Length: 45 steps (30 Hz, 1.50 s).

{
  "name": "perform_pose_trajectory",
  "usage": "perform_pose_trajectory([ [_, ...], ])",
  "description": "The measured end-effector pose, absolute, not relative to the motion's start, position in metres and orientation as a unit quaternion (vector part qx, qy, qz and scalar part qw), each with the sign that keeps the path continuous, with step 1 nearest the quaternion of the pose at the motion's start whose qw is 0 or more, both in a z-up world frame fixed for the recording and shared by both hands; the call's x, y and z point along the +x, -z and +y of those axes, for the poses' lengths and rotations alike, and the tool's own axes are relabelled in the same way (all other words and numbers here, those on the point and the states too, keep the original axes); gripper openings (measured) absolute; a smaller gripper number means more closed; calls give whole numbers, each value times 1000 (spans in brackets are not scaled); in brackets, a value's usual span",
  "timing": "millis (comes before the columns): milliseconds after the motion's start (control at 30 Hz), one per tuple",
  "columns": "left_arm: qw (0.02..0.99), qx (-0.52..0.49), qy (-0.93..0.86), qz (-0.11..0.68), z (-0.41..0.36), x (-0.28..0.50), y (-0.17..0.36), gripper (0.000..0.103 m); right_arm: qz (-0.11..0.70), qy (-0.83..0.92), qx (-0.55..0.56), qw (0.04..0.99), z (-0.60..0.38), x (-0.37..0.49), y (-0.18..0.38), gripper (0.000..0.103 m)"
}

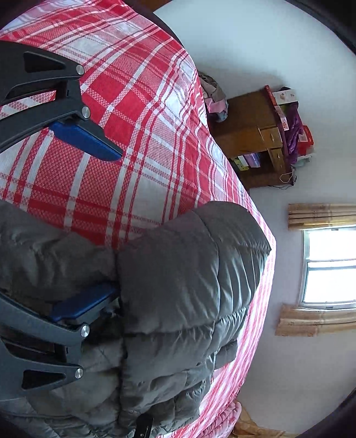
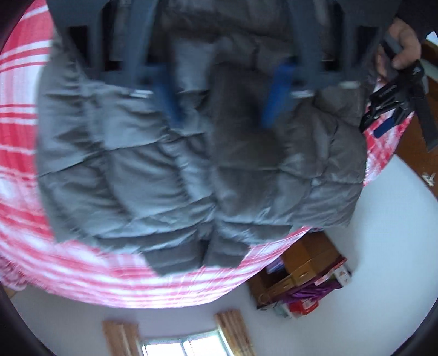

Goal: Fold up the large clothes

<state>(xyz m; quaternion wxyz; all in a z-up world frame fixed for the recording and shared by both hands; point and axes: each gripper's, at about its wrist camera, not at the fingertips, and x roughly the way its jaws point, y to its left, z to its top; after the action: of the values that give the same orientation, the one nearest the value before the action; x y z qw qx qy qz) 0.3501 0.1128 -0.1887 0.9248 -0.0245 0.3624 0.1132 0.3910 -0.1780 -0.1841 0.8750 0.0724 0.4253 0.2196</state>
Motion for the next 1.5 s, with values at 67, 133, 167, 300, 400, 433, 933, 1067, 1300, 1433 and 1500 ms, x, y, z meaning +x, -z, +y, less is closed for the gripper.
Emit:
perform_pose_trajectory([
  [67, 923, -28, -112, 367, 117, 353, 192, 90, 406, -214, 60, 886, -179, 382, 180, 19],
  [133, 920, -26, -117, 373, 119, 353, 194, 90, 390, -211, 53, 895, -183, 369, 174, 16],
  [167, 919, -22, -122, 376, 119, 354, 195, 90, 382, -206, 51, 900, -188, 363, 171, 16],
  [300, 916, -16, -132, 379, 118, 354, 197, 90, 370, -179, 44, 911, -210, 346, 164, 15],
  [400, 914, -5, -136, 382, 116, 353, 195, 90, 392, -161, 42, 905, -226, 344, 174, 15],
  [433, 913, -2, -135, 385, 116, 352, 193, 90, 398, -153, 40, 904, -231, 343, 179, 16],
  [933, 940, 15, -92, 329, 95, 385, 101, 90, 369, -112, 57, 921, -265, 327, 150, 50],
  [1067, 946, -7, -62, 319, 71, 407, 110, 90, 343, -86, 65, 933, -267, 331, 134, 61],
  [1300, 929, -24, -69, 363, 61, 447, 158, 90, 340, -140, 44, 929, -221, 364, 135, 61],
  [1433, 918, -36, -82, 385, 68, 453, 188, 90, 337, -139, 12, 931, -196, 379, 154, 61],
  [1500, 917, -43, -78, 388, 71, 454, 194, 90, 352, -135, 13, 926, -190, 387, 170, 61],
])
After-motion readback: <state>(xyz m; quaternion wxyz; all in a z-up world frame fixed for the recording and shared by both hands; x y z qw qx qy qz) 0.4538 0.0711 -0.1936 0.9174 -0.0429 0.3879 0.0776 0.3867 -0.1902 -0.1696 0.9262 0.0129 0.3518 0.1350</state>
